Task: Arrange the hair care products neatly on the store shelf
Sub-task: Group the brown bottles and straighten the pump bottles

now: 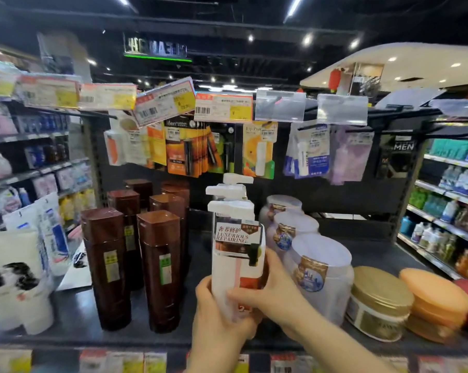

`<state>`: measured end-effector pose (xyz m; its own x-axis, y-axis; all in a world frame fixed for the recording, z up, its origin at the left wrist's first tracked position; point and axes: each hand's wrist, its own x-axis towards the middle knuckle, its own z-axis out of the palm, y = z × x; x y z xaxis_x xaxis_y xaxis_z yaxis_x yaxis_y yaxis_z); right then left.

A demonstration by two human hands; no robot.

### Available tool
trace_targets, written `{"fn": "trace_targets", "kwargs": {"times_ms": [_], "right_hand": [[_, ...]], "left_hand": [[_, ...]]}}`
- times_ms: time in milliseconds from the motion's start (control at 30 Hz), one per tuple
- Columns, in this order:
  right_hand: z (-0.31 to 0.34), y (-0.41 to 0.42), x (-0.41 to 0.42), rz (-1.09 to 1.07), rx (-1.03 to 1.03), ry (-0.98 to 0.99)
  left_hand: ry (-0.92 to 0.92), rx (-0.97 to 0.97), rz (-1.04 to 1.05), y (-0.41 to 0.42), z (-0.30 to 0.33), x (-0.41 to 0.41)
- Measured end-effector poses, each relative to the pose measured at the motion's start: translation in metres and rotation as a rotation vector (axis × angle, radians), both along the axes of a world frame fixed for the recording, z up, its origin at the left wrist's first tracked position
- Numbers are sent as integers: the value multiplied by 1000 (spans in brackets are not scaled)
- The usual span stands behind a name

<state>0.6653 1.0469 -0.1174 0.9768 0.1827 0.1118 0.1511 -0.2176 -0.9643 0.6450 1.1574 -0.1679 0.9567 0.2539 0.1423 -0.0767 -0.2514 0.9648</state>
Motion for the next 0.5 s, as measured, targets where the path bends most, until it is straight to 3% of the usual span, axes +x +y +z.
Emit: {"fn": "trace_targets", "kwargs": {"times_ms": [267, 500], "right_hand": [[-25, -1, -1, 29, 12, 57], [-32, -4, 2, 47, -15, 33]], "left_hand": [[31, 71, -160, 16, 3, 14], [0, 96, -165, 18, -10, 17]]}}
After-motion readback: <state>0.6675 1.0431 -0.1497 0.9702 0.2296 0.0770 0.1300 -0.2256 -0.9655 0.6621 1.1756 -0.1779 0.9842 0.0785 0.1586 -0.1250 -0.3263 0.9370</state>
